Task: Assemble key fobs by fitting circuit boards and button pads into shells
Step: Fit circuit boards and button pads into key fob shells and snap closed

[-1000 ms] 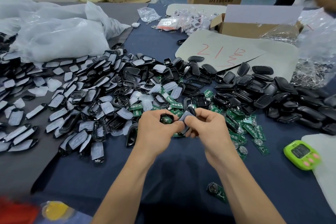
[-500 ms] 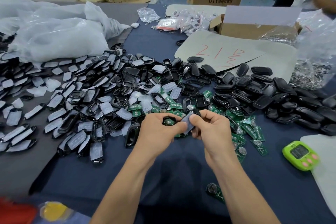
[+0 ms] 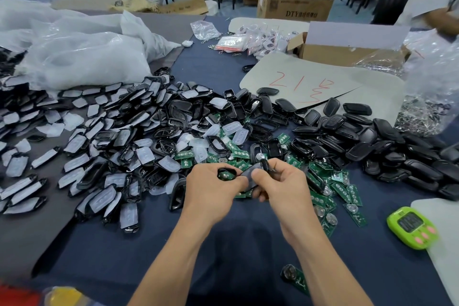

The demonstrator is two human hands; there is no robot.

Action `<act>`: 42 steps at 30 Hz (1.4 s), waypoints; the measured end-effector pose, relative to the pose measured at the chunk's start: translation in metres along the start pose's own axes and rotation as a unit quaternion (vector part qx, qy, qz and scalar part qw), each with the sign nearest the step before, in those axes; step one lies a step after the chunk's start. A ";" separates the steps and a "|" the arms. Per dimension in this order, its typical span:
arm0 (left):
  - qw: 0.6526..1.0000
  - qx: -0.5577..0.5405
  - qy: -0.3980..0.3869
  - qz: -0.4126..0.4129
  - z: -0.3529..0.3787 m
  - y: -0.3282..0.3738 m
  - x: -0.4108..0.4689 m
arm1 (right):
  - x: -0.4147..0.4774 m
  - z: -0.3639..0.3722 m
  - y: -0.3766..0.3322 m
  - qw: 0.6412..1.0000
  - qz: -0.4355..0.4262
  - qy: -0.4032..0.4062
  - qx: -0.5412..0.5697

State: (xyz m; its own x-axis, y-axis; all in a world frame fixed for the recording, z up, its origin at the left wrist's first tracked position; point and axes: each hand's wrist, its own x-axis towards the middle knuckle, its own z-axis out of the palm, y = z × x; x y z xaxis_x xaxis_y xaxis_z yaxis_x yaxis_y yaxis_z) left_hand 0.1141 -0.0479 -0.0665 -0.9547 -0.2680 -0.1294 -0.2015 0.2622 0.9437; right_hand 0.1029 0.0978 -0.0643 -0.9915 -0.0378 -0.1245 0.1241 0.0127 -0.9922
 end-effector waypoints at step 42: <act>0.950 -0.277 -0.113 -0.090 -0.020 -0.009 -0.007 | -0.014 -0.013 -0.011 0.998 0.032 -0.033 -0.044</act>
State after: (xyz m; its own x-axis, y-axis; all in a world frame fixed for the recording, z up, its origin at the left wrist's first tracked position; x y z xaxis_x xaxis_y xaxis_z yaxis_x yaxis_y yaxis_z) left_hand 0.1270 -0.0669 -0.0681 -0.9508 -0.0399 -0.3072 -0.2799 -0.3148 0.9070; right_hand 0.1147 0.1111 -0.0515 -0.9767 -0.1002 -0.1899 0.1794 0.1046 -0.9782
